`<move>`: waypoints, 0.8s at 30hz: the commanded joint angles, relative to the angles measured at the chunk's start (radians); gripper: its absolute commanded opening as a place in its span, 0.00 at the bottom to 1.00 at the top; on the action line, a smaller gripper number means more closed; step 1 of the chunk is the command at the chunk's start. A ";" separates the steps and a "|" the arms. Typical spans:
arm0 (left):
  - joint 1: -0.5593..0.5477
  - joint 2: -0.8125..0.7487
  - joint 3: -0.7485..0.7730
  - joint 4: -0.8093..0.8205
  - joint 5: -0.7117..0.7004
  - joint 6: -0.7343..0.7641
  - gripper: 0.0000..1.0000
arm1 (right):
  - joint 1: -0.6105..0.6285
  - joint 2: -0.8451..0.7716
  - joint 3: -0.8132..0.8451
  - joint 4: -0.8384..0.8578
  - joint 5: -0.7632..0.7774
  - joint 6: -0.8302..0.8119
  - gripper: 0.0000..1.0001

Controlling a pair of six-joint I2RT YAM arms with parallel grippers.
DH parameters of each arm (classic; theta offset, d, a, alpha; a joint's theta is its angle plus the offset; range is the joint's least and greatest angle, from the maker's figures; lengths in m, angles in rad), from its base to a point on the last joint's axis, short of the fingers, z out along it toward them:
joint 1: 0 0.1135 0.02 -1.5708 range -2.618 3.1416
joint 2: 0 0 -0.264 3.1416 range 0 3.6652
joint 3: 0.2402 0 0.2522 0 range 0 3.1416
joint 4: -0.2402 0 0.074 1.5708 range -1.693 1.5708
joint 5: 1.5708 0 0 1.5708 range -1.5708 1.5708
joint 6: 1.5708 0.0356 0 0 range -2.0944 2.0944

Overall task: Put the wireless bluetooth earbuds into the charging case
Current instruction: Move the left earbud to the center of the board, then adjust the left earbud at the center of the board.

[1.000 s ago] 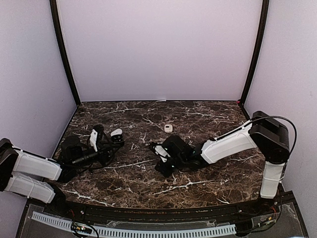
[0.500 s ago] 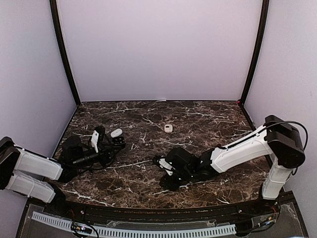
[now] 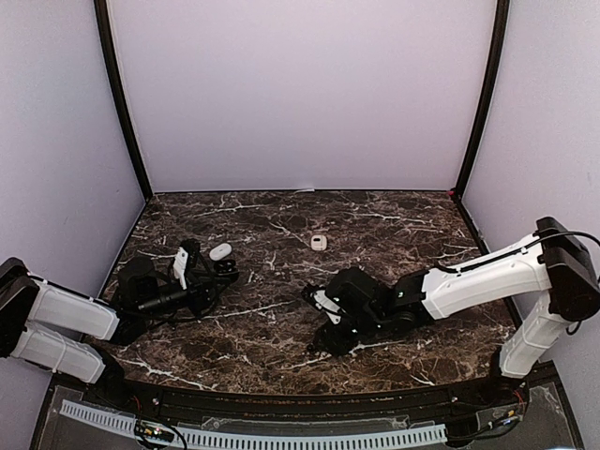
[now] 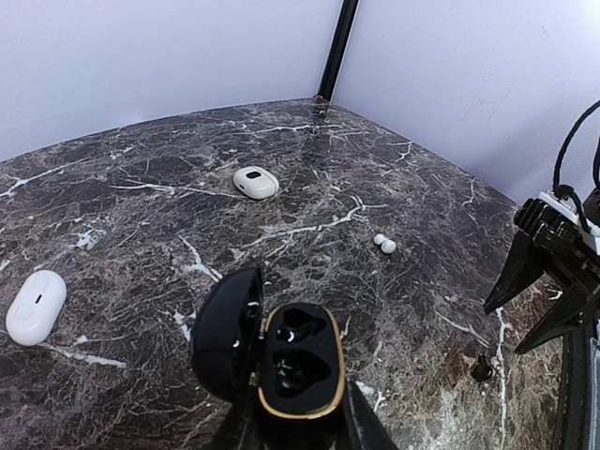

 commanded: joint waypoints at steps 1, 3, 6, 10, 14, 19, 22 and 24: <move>0.004 -0.007 0.021 0.017 0.019 0.006 0.15 | 0.001 -0.051 -0.038 -0.048 -0.002 0.070 0.50; 0.004 -0.006 0.022 0.019 0.021 0.003 0.15 | 0.001 -0.073 -0.064 -0.031 -0.019 0.102 0.47; 0.005 -0.006 0.022 0.019 0.026 0.001 0.15 | 0.002 -0.081 -0.105 0.011 -0.044 0.148 0.40; 0.004 -0.003 0.022 0.020 0.026 0.000 0.15 | 0.002 -0.056 -0.119 0.051 -0.052 0.195 0.25; 0.005 -0.002 0.024 0.019 0.026 -0.001 0.15 | 0.002 -0.016 -0.124 0.096 -0.059 0.223 0.09; 0.004 -0.003 0.022 0.018 0.025 -0.001 0.15 | 0.001 0.032 -0.106 0.123 -0.068 0.219 0.00; 0.004 -0.003 0.024 0.018 0.025 -0.001 0.15 | 0.001 0.044 -0.098 0.135 -0.094 0.204 0.00; 0.003 -0.003 0.024 0.017 0.025 -0.001 0.15 | 0.001 0.048 -0.100 0.146 -0.113 0.196 0.00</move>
